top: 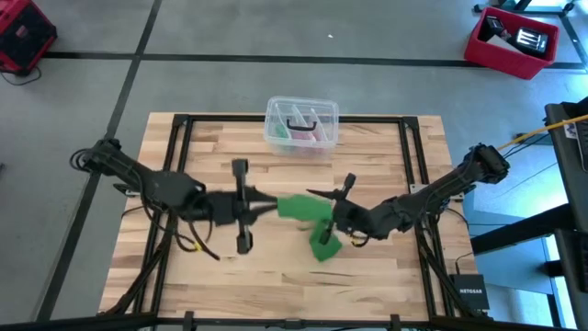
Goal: Roll bandage
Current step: Roll the green bandage
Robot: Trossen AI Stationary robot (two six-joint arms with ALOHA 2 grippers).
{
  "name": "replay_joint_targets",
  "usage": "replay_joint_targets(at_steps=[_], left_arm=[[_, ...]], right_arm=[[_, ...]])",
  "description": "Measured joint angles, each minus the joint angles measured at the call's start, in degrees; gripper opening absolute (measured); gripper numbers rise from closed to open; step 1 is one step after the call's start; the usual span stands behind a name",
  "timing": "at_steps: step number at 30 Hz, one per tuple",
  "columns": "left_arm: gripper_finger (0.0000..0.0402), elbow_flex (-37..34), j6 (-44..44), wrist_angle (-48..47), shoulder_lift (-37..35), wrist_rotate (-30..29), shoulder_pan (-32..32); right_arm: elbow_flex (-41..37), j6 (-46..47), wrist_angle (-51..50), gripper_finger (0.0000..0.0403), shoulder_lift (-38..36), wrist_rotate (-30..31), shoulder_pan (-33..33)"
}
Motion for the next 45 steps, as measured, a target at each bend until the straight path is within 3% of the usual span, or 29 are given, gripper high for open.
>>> replay_joint_targets(at_steps=[5,11,16,25,29,33,38,45], left_arm=[[0.0002,0.1,0.0,3.3,-3.1,-0.3,1.0],[0.0002,0.1,-1.0,3.5,-6.4,-0.4,1.7],[0.0002,0.1,-1.1,1.8,-6.3,-0.5,2.0],[0.0002,0.1,2.4,10.8,-6.4,0.8,1.9],[0.0002,0.1,5.8,15.3,-6.4,2.4,2.1],[0.0002,0.1,6.6,15.6,-6.4,3.3,3.0],[0.0002,0.1,5.0,13.9,-6.4,4.0,4.6],[0.0002,0.1,2.2,10.4,-6.3,5.3,6.8]], right_arm=[[8.4,-1.6,-5.6,0.0167,-1.0,1.2,1.4],[20.5,7.4,-27.6,0.0217,-1.6,-0.2,2.8],[25.5,20.1,-42.2,0.0227,-1.6,-9.1,3.0],[36.3,32.7,-65.4,0.0227,-2.4,-9.5,7.7],[34.0,39.7,-74.4,0.0227,-2.4,-9.1,9.2],[24.7,43.6,-72.9,0.0227,-2.3,-6.8,9.9],[13.9,43.3,-63.3,0.0227,-2.2,0.7,10.0],[19.7,38.0,-63.7,0.0227,-4.4,1.9,11.3]])
